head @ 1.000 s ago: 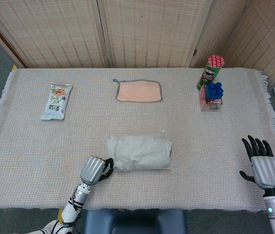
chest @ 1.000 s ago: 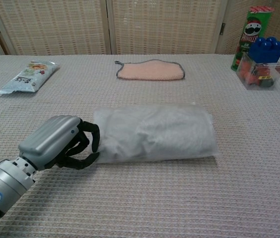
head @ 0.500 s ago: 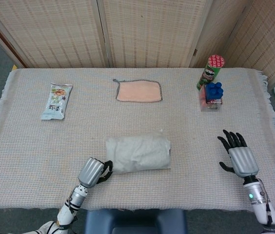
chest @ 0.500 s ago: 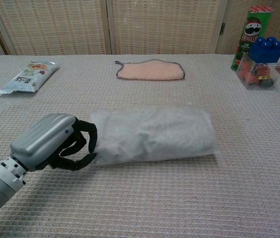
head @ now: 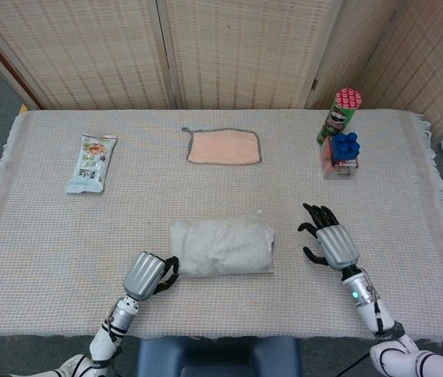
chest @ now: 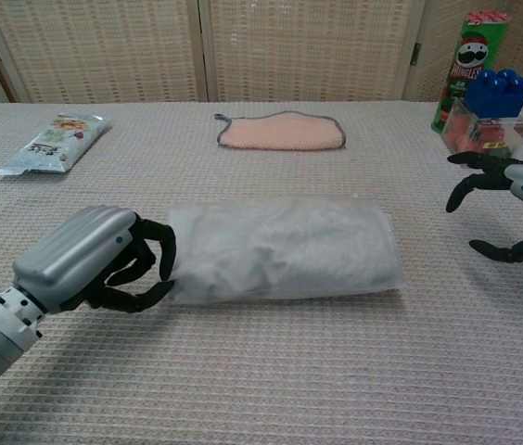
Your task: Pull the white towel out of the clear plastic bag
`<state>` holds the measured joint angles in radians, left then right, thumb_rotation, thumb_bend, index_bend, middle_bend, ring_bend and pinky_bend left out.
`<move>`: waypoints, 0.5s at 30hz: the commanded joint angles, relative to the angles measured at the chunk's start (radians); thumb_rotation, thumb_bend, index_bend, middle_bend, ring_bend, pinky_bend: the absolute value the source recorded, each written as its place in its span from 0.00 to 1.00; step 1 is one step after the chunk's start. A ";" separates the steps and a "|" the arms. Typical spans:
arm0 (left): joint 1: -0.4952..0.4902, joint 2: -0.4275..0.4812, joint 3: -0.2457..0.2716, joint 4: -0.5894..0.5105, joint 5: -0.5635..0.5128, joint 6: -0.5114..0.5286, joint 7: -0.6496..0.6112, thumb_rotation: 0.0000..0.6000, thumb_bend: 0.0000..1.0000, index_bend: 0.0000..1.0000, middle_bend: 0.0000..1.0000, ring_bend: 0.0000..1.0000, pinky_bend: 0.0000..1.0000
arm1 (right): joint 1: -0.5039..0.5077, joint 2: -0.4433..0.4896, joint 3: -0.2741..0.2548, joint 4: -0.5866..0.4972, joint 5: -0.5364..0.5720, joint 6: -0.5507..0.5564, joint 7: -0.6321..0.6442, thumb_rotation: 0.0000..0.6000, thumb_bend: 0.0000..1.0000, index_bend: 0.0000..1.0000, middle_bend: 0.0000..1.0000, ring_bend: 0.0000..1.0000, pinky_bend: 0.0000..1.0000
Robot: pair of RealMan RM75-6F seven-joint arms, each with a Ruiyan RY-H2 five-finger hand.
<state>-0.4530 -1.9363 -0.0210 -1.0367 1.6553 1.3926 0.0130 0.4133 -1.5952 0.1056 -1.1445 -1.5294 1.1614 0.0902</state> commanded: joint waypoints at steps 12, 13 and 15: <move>-0.010 0.000 -0.018 0.006 -0.017 -0.003 0.000 1.00 0.62 0.74 1.00 1.00 1.00 | 0.068 -0.194 0.018 0.197 -0.005 0.031 0.200 1.00 0.34 0.37 0.00 0.00 0.00; -0.011 0.002 -0.021 0.005 -0.018 -0.001 0.000 1.00 0.62 0.74 1.00 1.00 1.00 | 0.072 -0.202 0.019 0.206 -0.003 0.029 0.212 1.00 0.34 0.37 0.00 0.00 0.00; -0.011 0.007 -0.026 0.002 -0.020 0.003 -0.005 1.00 0.62 0.74 1.00 1.00 1.00 | 0.080 -0.221 0.018 0.228 -0.002 0.025 0.247 1.00 0.34 0.37 0.00 0.00 0.00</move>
<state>-0.4640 -1.9305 -0.0453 -1.0336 1.6361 1.3944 0.0091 0.4840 -1.7999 0.1234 -0.9321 -1.5346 1.1920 0.3136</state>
